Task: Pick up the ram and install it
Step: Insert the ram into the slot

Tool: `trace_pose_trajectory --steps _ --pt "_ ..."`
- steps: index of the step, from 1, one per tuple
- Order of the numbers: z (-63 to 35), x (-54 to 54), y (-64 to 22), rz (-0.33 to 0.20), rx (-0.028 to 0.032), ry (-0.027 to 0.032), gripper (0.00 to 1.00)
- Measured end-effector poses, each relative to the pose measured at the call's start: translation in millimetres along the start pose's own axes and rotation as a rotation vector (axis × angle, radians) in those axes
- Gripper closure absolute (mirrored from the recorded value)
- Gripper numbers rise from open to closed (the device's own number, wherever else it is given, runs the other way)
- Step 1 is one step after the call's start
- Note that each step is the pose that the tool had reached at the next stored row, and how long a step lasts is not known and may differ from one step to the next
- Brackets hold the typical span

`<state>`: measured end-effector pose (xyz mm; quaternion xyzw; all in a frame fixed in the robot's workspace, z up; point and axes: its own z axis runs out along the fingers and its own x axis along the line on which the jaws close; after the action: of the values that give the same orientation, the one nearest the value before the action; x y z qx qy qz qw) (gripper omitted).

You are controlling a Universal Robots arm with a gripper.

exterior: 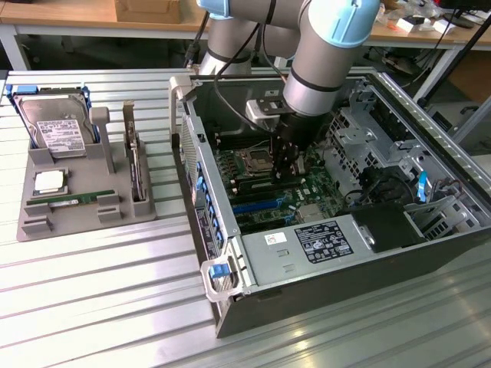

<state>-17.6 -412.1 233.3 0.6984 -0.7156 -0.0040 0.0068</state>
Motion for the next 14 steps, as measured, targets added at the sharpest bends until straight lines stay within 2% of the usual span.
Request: trace_pose_trajectory --steps 5,7,14 --pt "-0.7 -0.3 0.0 0.0 0.0 0.0036 0.87" --pt "-6.5 -0.7 0.1 0.0 0.0002 0.0058 0.87" --pt "-4.1 -0.8 0.1 -0.004 -0.0002 0.0062 0.87"
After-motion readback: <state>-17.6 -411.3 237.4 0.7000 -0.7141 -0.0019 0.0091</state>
